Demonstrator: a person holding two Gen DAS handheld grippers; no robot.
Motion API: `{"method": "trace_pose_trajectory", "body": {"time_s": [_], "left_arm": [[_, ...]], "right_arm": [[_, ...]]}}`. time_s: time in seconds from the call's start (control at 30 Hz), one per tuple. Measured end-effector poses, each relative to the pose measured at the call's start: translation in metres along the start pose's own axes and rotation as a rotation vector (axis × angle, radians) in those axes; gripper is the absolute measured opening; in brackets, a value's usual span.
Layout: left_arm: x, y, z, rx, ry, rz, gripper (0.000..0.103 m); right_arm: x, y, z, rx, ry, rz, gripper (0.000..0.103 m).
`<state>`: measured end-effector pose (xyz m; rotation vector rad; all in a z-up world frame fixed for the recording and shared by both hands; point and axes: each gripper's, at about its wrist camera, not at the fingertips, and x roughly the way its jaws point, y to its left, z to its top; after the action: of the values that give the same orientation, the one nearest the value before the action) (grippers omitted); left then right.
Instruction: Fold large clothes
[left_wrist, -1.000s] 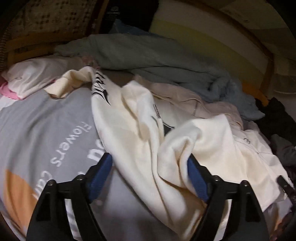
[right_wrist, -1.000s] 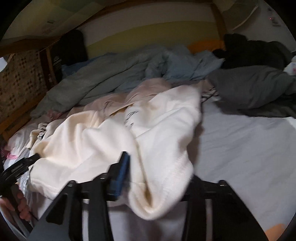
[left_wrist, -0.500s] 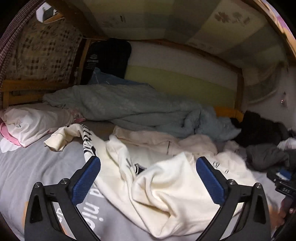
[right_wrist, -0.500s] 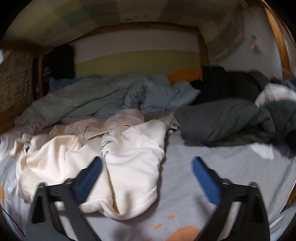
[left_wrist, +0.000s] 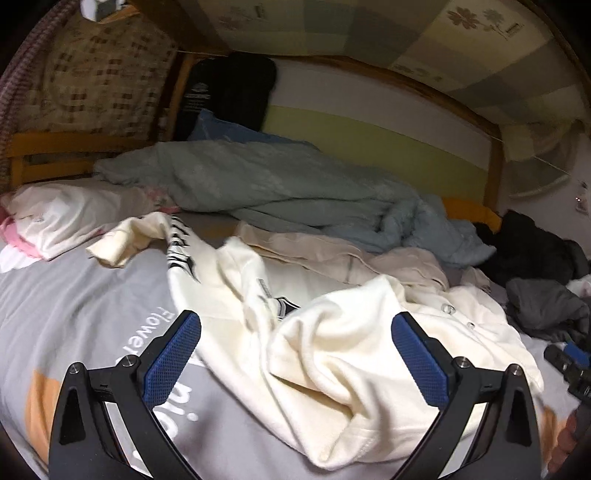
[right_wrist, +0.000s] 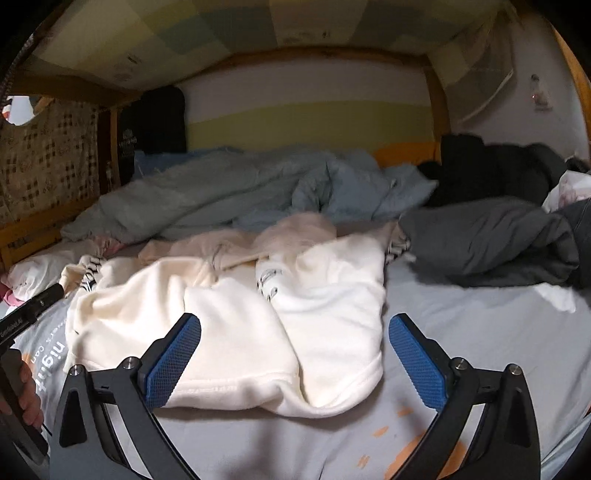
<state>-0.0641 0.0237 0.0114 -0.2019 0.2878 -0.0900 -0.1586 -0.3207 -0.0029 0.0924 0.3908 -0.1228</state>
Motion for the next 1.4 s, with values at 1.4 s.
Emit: {"method": "trace_pose_trajectory", "body": {"time_s": [1.4], "left_arm": [[0.216,0.286,0.088,-0.296,0.482,0.509,0.097]], "right_arm": [[0.083,0.075,0.008,-0.095,0.112,-0.068,0.096]]}}
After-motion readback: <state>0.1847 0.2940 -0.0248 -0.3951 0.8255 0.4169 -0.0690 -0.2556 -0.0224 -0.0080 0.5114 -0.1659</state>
